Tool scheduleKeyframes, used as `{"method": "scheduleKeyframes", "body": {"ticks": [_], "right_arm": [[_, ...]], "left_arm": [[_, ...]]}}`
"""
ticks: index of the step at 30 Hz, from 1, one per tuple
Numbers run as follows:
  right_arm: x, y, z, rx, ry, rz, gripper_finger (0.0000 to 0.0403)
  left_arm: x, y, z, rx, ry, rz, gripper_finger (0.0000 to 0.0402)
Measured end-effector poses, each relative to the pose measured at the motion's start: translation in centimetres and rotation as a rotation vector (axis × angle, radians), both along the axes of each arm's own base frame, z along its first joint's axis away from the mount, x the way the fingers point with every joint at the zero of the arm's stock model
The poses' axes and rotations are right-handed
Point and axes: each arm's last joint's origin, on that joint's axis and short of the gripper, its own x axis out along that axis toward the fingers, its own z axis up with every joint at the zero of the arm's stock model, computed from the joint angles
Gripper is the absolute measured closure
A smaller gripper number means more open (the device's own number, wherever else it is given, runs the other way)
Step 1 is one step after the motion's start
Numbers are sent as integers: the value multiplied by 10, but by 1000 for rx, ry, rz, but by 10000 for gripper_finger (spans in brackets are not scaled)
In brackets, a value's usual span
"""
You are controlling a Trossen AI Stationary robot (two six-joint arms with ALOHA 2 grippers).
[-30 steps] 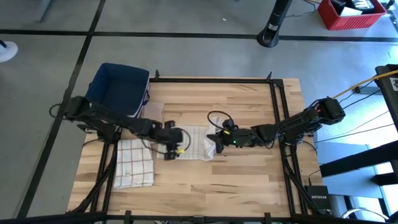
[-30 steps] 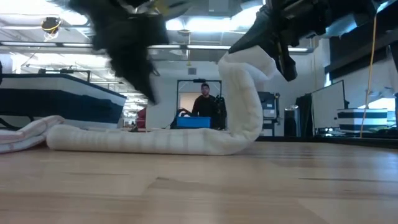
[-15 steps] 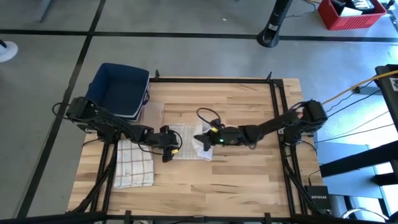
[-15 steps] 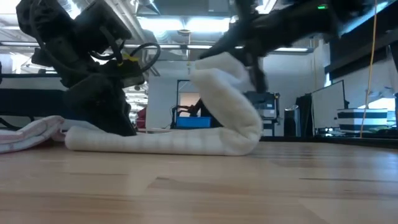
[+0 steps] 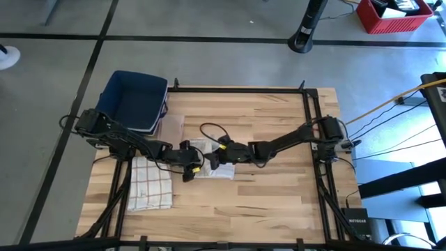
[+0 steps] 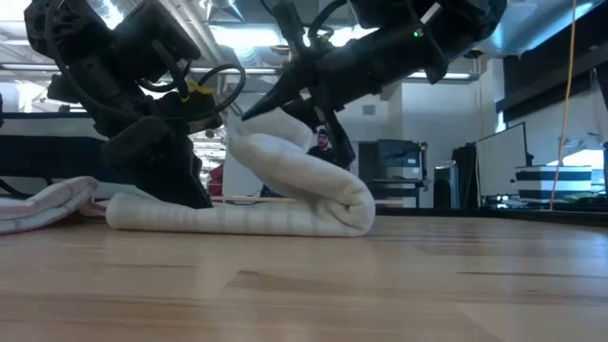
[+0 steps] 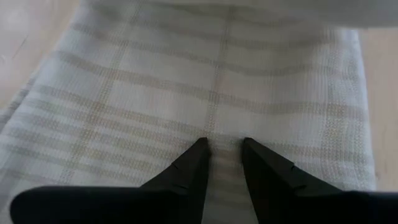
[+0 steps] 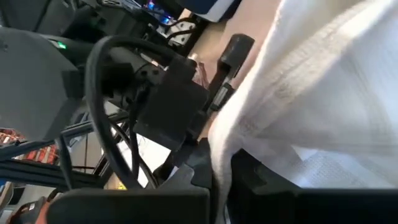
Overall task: Fold towel
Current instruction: Fold the right checkered white towel
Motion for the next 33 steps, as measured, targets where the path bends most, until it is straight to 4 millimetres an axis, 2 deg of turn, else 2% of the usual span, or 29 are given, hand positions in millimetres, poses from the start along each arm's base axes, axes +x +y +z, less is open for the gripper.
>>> {"method": "scheduleKeyframes", "body": {"ticks": [14, 18, 21, 24, 26, 29, 33], "right_arm": [[5, 1, -5, -11, -38, -14, 384], [5, 1, -6, -17, -36, -5, 384], [6, 1, -5, -18, -37, -5, 384], [6, 1, -5, -21, -37, -7, 384], [6, 1, -5, -19, -39, -17, 384], [6, 1, -7, -7, -37, -28, 384], [7, 1, -11, 6, -32, -49, 384]], "left_arm": [[-4, 0, 8, -12, 1, -4, 306], [-7, -2, 34, -24, 53, 6, 306], [-19, -6, 47, -40, 112, 22, 306], [-31, -9, 40, -50, 188, 47, 306], [-35, -9, 28, -51, 193, 58, 306], [-32, -8, 15, -68, 122, 67, 306], [-29, -6, 11, -62, 99, 65, 306]]}}
